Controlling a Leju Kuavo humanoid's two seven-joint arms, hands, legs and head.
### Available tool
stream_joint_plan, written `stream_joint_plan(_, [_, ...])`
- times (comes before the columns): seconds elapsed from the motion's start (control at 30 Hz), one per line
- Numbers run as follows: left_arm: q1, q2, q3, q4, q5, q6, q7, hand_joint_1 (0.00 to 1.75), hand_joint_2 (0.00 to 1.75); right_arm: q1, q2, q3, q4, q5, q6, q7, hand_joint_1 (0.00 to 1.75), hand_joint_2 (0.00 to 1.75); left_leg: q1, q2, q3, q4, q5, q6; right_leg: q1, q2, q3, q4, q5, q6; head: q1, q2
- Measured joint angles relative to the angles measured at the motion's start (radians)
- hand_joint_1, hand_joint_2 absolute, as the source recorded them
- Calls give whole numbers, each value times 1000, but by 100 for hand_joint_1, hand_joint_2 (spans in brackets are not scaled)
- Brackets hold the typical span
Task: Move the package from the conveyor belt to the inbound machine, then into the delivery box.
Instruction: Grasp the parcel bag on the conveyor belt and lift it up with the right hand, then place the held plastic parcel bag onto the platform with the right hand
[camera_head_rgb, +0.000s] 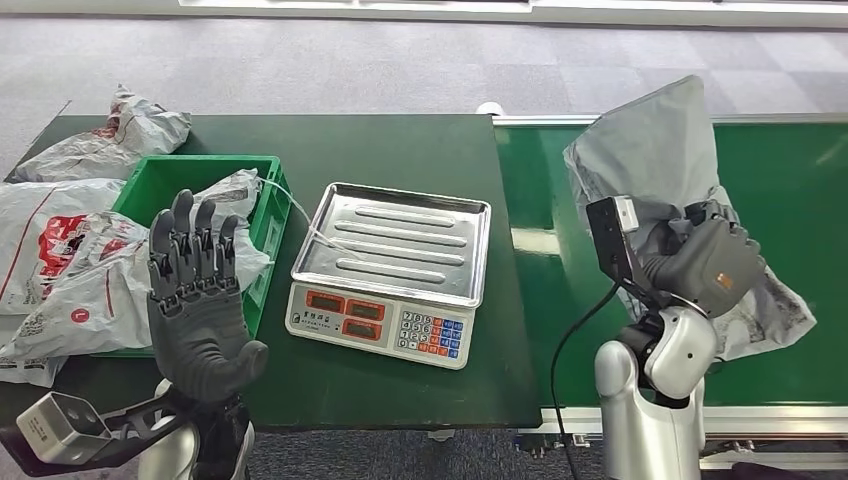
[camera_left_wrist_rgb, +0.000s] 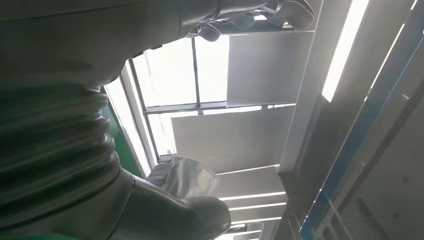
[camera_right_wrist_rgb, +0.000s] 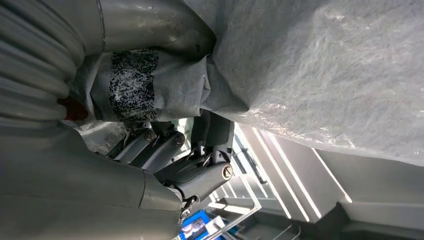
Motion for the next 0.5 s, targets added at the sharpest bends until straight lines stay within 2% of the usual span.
stream_joint_plan(0.07, [-7,0,0,3,0,-2,3,0,175,-3,1,15,-6,-7,14,-15,175,175,0,0,0,0,0,0,0,0,0,0,0,0,0,0])
stream_joint_plan(0.17, [-20,-1,0,13,0,-15,1,0,175,-48,3,73,50,-32,72,-86,175,175,0,2,-1,0,0,-1,0,3,-1,2,1,-1,0,0])
stream_joint_plan(0.27, [-39,-1,-1,31,0,-31,-14,0,175,-144,19,181,200,-55,99,-158,175,175,0,5,-1,0,2,-3,0,6,-3,3,3,-2,0,0])
stream_joint_plan(0.43, [-80,-2,-12,70,0,-37,-33,0,175,-296,85,371,465,-127,121,-266,175,175,0,3,-1,0,5,-6,1,6,-6,7,3,-4,0,0])
stream_joint_plan(0.5, [-92,-2,-22,86,2,-37,-39,0,175,-335,107,430,539,-149,127,-285,175,175,0,2,-2,0,5,-7,1,5,-7,7,2,-5,0,0])
